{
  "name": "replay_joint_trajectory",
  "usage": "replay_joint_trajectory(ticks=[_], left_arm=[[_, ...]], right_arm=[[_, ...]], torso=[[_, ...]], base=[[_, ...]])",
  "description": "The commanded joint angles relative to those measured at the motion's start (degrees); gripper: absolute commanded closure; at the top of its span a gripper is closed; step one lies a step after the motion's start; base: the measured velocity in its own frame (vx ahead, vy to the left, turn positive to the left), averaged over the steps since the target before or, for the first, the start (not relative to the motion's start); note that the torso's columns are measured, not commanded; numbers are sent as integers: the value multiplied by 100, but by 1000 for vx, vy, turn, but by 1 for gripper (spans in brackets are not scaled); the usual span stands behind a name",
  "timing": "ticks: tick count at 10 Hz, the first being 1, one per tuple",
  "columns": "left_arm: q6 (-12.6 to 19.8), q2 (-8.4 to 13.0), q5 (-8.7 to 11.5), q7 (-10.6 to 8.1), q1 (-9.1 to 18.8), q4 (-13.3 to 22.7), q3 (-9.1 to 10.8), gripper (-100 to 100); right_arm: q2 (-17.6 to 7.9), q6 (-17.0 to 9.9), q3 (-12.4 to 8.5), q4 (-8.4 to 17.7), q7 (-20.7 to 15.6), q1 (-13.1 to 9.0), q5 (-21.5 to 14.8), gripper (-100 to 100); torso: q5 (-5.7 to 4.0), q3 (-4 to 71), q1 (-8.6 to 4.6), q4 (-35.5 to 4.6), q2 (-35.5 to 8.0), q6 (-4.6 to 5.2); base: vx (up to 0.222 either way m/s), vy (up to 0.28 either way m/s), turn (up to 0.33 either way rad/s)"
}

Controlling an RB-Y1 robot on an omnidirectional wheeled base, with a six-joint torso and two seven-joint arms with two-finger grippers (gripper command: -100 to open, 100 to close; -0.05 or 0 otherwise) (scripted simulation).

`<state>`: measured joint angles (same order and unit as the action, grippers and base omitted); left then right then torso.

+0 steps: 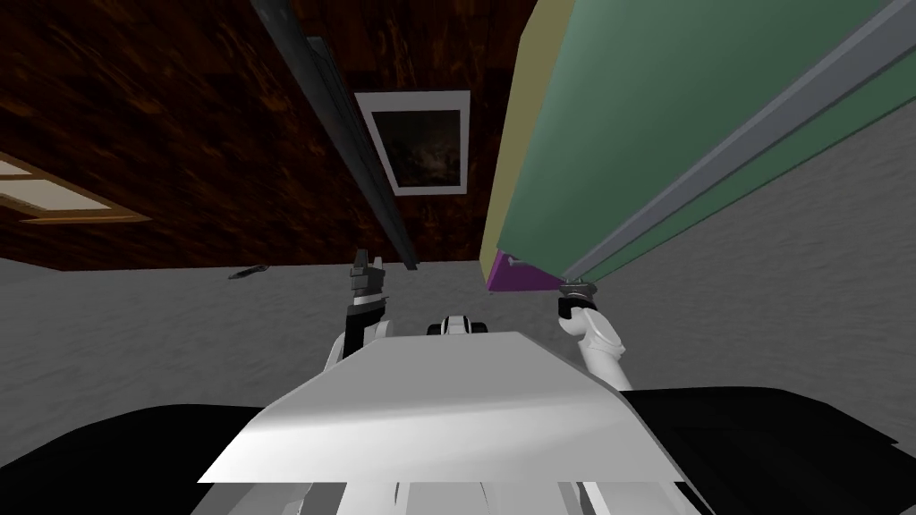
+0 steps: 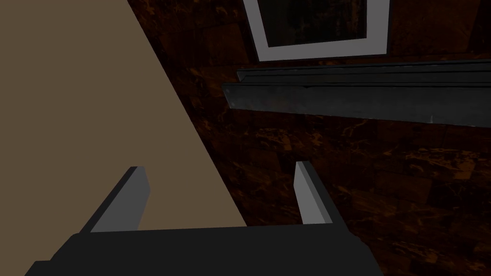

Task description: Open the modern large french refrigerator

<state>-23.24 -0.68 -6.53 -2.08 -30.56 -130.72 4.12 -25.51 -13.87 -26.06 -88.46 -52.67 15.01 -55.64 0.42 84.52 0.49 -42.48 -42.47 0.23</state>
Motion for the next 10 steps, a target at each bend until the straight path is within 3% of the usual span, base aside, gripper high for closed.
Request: replay_joint_trajectory(ticks=[1,6,7,8,10], left_arm=[[0,-1,0,0,0,0,-1,0],[0,0,0,0,-1,0,0,0],[0,0,0,0,-1,-1,0,0],[0,1,0,0,0,-1,0,0],[0,1,0,0,1,0,1,0]], right_arm=[[50,-236,-158,-28,-27,-15,-31,100],[150,-670,-435,-82,-77,-9,-55,100],[219,-585,-385,-44,-55,40,-83,100],[110,-648,-370,10,-89,97,99,-100],[-166,-706,-360,65,-143,162,409,-100]], torso=[[14,-3,34,-5,-6,-5],[25,-3,36,-10,-9,-22],[33,-1,33,-13,-9,-20],[22,-7,-14,-16,-19,-33],[-38,-4,-60,11,3,-26]], base=[[88,226,-52],[64,205,-72],[41,105,-45],[6,36,12],[-10,39,37]])
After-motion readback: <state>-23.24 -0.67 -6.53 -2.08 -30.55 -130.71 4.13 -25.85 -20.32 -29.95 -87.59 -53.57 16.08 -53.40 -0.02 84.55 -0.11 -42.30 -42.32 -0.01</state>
